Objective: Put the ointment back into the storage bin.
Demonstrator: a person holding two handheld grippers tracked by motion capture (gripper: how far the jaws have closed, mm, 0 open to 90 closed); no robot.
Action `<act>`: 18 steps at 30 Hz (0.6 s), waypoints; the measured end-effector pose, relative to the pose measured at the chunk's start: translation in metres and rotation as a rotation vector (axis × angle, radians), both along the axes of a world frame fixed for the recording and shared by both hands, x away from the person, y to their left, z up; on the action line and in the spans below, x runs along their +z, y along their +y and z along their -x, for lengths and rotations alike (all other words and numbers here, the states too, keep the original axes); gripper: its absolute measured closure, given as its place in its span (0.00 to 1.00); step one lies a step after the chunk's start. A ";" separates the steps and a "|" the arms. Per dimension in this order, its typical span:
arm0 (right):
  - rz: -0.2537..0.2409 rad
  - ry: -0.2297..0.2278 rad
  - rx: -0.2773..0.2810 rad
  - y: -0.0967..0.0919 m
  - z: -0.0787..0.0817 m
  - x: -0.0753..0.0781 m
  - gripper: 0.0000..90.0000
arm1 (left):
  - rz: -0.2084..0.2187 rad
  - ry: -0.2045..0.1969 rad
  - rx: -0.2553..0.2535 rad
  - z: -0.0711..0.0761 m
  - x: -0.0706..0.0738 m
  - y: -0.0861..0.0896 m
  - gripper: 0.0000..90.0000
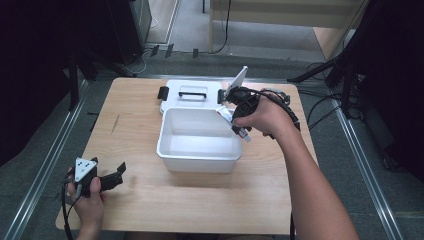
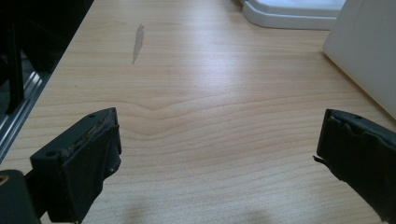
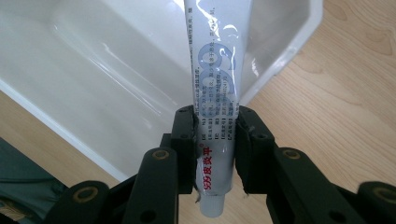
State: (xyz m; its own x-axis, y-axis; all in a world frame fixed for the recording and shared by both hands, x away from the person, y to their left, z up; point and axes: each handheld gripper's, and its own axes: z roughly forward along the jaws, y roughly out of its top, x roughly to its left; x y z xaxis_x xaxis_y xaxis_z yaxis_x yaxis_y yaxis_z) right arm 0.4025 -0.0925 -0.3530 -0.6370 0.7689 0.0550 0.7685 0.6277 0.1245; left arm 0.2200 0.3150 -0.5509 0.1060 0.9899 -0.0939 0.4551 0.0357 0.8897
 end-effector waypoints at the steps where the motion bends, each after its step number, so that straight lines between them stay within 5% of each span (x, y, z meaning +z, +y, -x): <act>1: 0.004 0.001 0.011 0.004 0.000 -0.001 0.80 | 0.000 0.000 0.000 0.000 0.000 0.000 0.01; 18: -0.001 0.003 0.073 0.028 0.000 -0.009 0.80 | 0.002 0.004 -0.001 0.000 0.000 0.000 0.01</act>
